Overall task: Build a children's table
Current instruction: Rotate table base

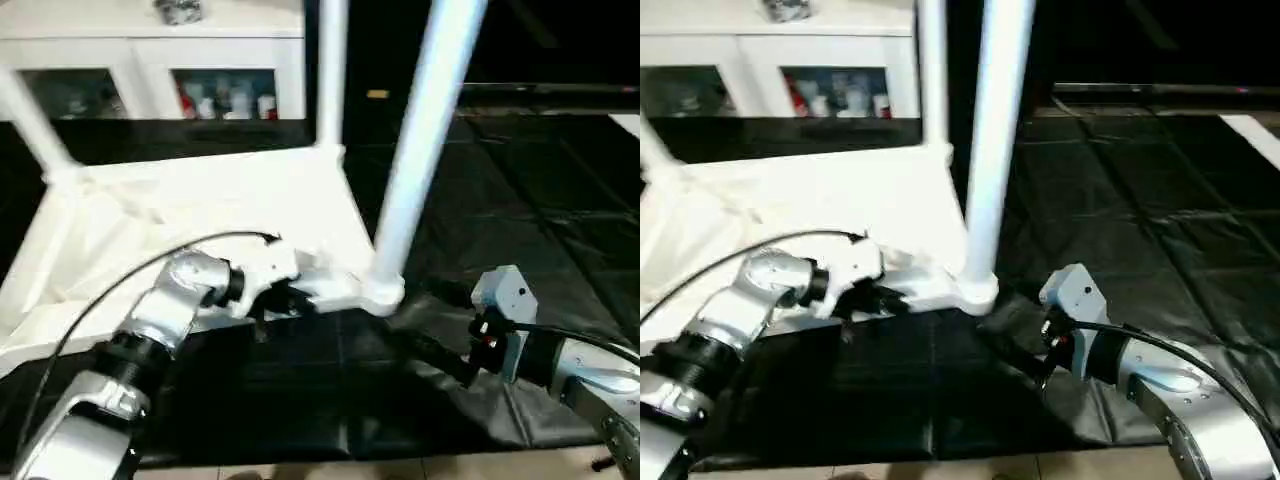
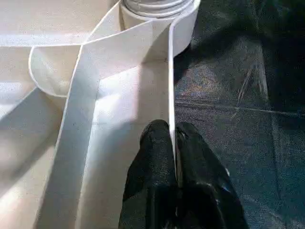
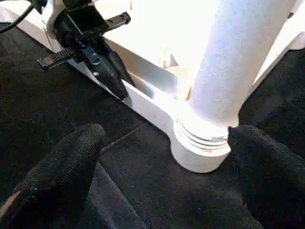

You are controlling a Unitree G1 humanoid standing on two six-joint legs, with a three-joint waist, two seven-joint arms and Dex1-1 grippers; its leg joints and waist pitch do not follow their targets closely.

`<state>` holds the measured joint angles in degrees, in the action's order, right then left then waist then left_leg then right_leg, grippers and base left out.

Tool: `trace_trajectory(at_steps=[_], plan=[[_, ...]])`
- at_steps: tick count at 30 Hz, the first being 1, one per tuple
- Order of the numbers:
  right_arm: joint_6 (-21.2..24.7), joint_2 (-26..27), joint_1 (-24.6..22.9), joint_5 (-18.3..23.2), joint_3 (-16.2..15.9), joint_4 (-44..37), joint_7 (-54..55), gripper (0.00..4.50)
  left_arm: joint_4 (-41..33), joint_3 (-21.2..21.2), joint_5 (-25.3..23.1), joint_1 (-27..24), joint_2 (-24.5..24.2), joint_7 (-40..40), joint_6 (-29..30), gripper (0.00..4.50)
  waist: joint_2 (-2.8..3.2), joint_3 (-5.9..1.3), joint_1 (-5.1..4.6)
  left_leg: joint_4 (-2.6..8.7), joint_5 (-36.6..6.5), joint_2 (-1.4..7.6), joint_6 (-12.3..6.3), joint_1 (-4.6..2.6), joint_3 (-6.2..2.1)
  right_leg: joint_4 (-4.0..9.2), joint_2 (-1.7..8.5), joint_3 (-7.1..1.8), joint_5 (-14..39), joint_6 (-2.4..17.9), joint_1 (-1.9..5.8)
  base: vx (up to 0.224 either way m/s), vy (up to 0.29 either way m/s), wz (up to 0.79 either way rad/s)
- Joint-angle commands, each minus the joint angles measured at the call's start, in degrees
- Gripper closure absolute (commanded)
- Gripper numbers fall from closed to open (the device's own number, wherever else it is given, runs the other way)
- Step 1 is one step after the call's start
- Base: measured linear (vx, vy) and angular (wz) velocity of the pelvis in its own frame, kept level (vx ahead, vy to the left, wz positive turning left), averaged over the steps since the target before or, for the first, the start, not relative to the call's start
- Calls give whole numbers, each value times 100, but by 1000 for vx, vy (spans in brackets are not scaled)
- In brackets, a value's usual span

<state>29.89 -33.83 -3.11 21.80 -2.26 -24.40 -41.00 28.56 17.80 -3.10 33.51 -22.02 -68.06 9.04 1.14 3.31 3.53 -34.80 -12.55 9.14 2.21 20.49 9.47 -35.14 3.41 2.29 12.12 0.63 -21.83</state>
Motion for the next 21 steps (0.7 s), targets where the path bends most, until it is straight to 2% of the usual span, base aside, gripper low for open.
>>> trace_trajectory(at_steps=[1,3,4,6,8,9,12,15,16,21], plan=[[70,-12,-51,-50,30,-46,38,0,-120,-88,213,153,47,-10,7,394,18,-354,20,416,-542,411,-316,-29,-137,351,539,-293,33,1633,301,0,0,0],[81,-79,-119,-85,45,-39,55,0,1,-67,132,216,71,113,-259,394,25,-351,26,422,-585,414,-292,-25,-142,361,528,-291,74,1608,306,0,0,0],[86,-108,-139,-108,38,-33,55,0,34,-55,108,227,74,122,-321,394,8,-352,19,421,-575,407,-293,-14,-142,360,526,-293,48,1581,318,0,0,0],[112,-194,-169,-210,2,2,75,0,97,-55,82,255,99,122,-358,394,30,-350,17,420,-605,403,-291,-19,-140,364,527,-292,106,1551,309,0,0,0],[102,-248,-171,-327,-24,77,121,0,169,-55,82,299,144,103,-352,394,15,-347,4,419,-622,388,-264,-18,-133,384,519,-290,220,1514,311,0,0,0],[91,-237,-173,-335,-20,85,143,0,205,-33,75,322,156,54,-343,394,52,-345,14,418,-643,391,-247,-25,-140,384,528,-291,259,1519,306,0,0,0],[105,-208,-181,-306,-3,53,175,0,225,20,68,335,148,20,-334,394,41,-350,7,417,-647,395,-265,-18,-142,384,520,-293,231,1528,316,0,0,0],[115,-205,-205,-291,-10,19,215,0,348,79,46,394,163,75,-397,394,53,-354,10,404,-587,380,-308,-12,-135,387,513,-290,223,1522,314,0,0,0],[106,-199,-243,-311,-26,2,226,0,414,90,69,444,179,10,-310,378,65,-357,21,398,-550,380,-336,-9,-132,385,521,-293,223,1520,315,0,0,0],[116,-179,-270,-325,-50,-23,241,0,495,123,-35,493,167,81,-420,364,94,-360,21,406,-552,393,-336,-6,-142,384,519,-282,269,1501,310,0,0,0]])
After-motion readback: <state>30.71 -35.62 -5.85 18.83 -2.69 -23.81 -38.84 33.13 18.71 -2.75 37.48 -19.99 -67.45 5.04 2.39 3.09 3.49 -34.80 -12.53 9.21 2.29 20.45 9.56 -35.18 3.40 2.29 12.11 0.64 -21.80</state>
